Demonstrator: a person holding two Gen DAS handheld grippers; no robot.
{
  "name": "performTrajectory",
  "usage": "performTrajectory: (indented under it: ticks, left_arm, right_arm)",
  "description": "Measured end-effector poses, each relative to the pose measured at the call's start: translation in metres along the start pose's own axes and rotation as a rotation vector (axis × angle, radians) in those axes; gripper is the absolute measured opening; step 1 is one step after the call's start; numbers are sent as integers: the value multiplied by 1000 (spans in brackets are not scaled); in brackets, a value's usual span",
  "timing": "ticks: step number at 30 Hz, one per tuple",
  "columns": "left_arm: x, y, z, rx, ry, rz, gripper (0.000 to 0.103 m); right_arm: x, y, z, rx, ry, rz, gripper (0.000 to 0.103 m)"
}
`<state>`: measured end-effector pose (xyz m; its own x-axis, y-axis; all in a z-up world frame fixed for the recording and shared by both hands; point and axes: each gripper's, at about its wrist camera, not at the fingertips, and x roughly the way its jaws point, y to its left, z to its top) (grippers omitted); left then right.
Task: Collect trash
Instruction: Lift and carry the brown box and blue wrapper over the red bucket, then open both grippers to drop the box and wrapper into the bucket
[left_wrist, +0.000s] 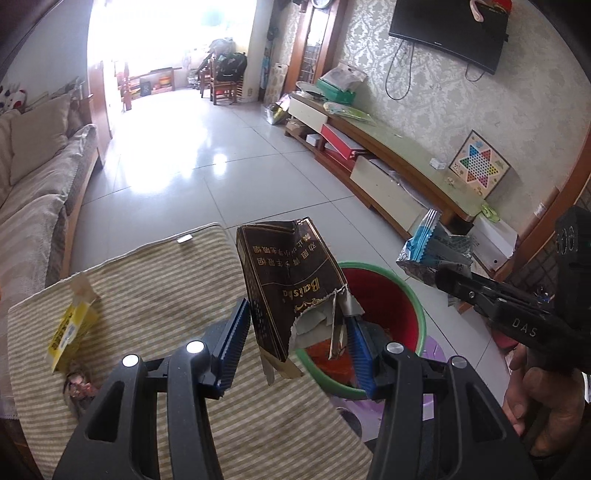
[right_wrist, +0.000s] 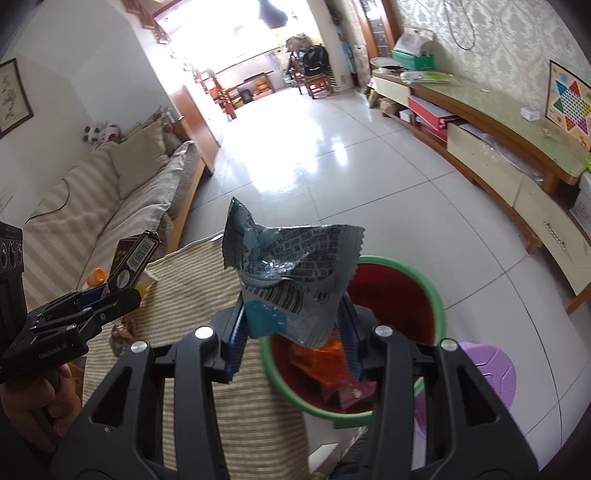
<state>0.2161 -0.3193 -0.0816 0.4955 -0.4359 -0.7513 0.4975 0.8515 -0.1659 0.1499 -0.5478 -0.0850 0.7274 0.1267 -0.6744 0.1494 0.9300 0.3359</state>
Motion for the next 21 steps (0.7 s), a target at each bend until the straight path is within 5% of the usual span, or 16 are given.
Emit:
performTrajectory:
  ticks: [11, 21]
  left_arm:
    - [56, -59, 14, 79, 65, -74, 48]
    - [76, -69, 17, 93, 93, -90, 49]
  right_arm:
    - [9, -47, -1, 55, 11, -44, 42]
    - [17, -59, -3, 72, 26, -56, 43]
